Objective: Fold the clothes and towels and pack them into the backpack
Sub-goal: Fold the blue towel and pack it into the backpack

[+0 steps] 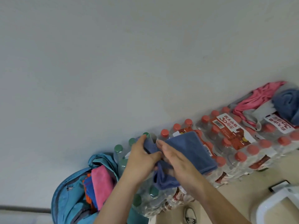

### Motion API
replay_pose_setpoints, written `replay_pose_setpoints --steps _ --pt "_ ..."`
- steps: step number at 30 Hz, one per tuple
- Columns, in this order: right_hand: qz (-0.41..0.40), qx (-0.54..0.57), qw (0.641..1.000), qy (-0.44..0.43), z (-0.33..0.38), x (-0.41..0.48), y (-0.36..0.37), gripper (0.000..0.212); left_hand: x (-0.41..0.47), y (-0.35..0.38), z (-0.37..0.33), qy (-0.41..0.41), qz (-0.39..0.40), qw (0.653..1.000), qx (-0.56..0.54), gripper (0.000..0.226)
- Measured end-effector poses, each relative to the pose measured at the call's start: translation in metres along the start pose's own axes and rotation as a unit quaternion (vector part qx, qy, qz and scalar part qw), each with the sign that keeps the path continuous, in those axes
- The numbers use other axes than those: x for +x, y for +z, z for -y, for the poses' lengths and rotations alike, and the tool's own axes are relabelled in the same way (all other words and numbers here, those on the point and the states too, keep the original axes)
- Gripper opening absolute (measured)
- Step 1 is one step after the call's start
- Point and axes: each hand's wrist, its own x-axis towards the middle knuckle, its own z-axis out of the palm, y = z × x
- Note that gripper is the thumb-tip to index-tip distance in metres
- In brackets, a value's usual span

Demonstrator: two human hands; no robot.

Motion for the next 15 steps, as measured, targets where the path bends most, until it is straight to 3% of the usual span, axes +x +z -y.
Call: replay_pose_setpoints --steps 5,8,11,13,15 --pt "-0.017 0.013 1.0 -0.011 0.013 -0.003 -0.039 0.035 0.019 0.048 -0.021 -0.041 0.102 0.994 -0.004 0.032" --pt "-0.052 -0.004 0.999 -0.002 0.012 -0.002 -0.06 0.022 0.029 0.062 -0.022 -0.068 0.137 0.988 -0.004 0.04" --pt "-0.098 -0.135 0.986 -0.001 -0.003 0.004 -0.072 0.028 0.041 0.074 -0.017 -0.083 0.155 0.983 0.043 0.037" --pt "-0.105 -0.23 0.967 -0.004 -0.013 0.008 -0.076 0.025 0.049 0.081 -0.013 -0.067 0.173 0.973 0.134 0.032" --pt "-0.122 -0.3 0.946 -0.011 -0.02 0.01 -0.081 0.027 0.057 0.087 -0.014 -0.037 0.207 0.949 0.235 0.052"
